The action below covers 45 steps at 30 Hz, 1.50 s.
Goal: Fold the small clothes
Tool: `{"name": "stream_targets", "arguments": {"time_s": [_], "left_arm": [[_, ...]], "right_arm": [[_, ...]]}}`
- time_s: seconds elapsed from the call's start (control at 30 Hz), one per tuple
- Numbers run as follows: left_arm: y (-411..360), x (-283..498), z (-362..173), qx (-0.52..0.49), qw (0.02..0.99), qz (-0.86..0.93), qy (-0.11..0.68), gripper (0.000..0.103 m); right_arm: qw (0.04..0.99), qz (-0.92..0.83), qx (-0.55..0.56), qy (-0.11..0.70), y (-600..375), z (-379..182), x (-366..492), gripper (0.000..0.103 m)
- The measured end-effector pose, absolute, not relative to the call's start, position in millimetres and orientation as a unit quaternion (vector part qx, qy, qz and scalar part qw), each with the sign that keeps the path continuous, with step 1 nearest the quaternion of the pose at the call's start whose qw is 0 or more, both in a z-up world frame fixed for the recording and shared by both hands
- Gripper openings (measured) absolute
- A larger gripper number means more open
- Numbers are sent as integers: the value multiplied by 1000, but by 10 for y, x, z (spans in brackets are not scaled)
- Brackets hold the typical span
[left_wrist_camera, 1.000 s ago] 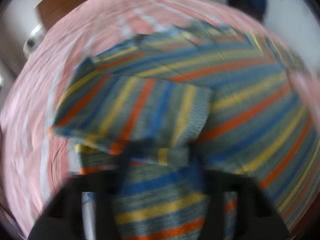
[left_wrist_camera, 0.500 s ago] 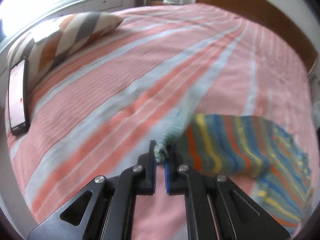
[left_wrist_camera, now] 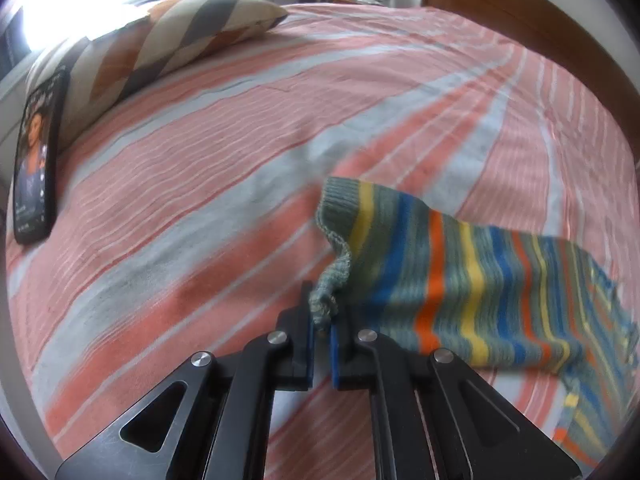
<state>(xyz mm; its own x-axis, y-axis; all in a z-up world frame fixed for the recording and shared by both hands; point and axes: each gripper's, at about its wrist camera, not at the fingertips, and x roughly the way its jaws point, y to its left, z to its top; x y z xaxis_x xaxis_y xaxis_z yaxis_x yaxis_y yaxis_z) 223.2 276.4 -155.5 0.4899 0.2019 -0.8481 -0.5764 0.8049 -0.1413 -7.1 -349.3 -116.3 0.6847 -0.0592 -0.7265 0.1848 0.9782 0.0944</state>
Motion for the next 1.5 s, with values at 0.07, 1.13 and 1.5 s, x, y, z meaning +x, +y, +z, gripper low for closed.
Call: {"name": "stream_targets", "arguments": {"time_s": [0.07,1.13,1.5], "left_arm": [[2776,2243,-1559,-213,836,229,451,9],[951,107,-1687,-17,798,-135,588,2],[988,29,-1821,18,786,-110,608,3]], "right_arm": [[914,-66,80,391,-3499,-1169,-75,45],[774,165,93,605,-2789,-1301,-514,6],[754,134,105,634,-2817,-1469,-495,5]]}}
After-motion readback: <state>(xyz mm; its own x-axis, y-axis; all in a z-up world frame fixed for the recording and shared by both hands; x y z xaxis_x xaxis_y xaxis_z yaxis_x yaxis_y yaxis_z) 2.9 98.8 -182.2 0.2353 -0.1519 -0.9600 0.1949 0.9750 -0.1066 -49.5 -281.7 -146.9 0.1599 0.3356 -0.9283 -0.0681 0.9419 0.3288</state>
